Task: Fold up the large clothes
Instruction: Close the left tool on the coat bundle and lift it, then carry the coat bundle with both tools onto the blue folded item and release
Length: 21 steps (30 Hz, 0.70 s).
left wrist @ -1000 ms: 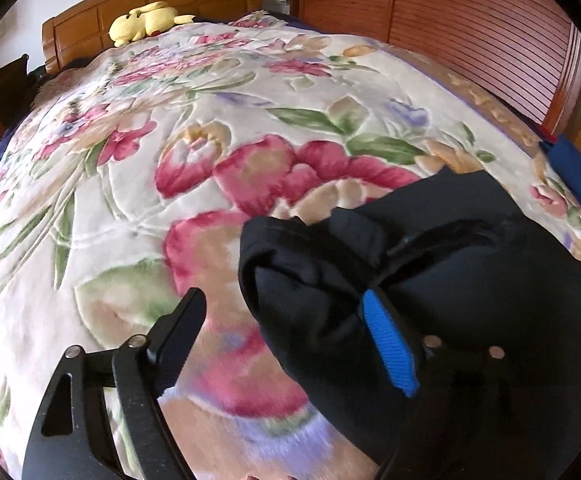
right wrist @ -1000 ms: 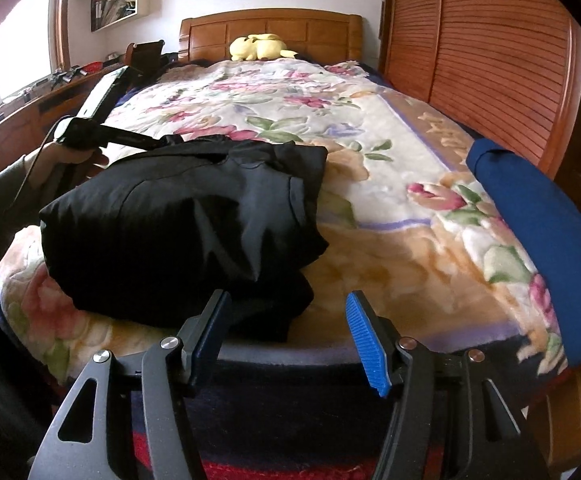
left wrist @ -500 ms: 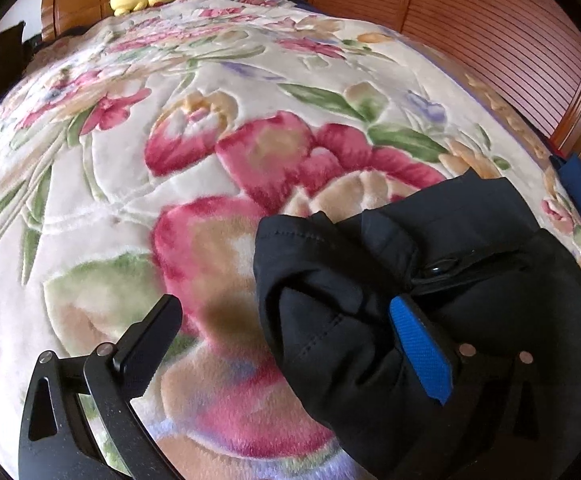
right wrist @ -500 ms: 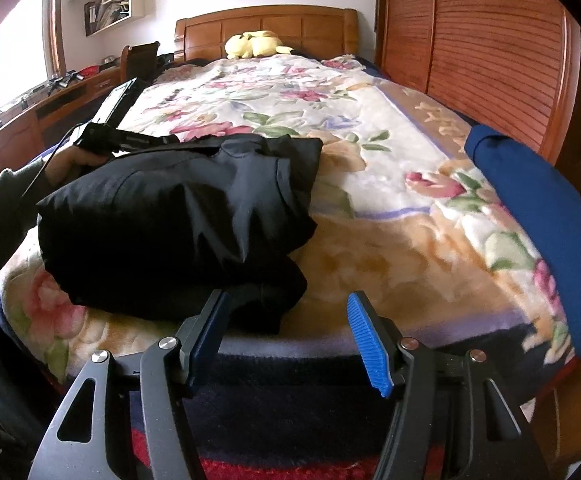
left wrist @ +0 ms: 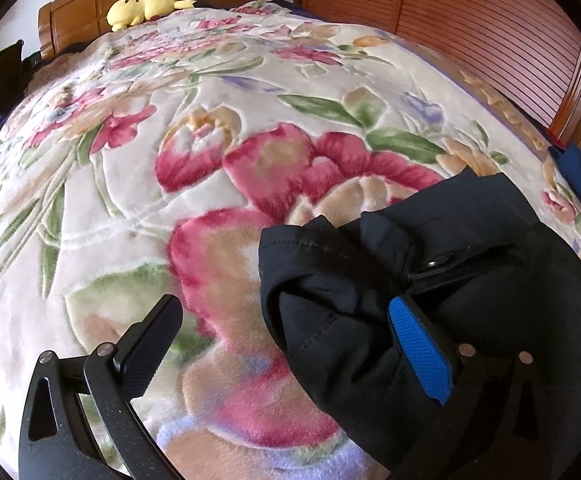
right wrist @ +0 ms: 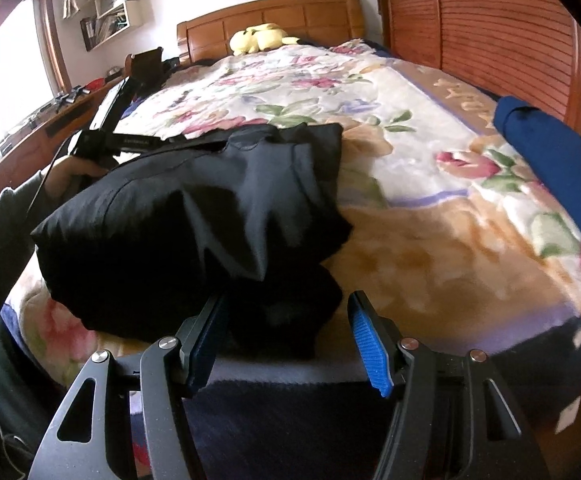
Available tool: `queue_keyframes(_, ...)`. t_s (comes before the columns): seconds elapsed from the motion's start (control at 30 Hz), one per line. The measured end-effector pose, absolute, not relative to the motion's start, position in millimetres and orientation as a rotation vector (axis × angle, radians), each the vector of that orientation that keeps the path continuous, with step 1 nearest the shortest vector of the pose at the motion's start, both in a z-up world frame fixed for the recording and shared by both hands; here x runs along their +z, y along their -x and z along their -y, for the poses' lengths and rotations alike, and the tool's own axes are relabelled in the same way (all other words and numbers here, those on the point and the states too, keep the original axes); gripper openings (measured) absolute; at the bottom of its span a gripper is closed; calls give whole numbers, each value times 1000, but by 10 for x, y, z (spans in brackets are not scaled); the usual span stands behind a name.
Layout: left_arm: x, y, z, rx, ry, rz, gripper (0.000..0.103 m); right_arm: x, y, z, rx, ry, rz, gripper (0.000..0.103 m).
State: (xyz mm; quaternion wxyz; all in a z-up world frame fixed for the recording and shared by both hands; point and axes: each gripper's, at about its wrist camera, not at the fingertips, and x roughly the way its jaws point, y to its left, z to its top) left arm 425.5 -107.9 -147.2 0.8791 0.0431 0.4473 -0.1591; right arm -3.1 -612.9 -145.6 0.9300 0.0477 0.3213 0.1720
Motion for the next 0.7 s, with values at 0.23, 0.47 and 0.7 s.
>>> queue_keyframes(0.23, -1428, -4189, 1136, -408, -110, -914, 74, -1520, -49, 6075, 376, -111, -670, 63)
queue_keyframes(0.47, -1303, -4089, 1256, -447, -125, -904, 28, -1561, -131, 6098, 410, -140, -666, 43)
queue_keyframes(0.7, -887, -3889, 1287, -422, -134, -807, 12, -1394, -66, 6202, 428, -149, -568, 13)
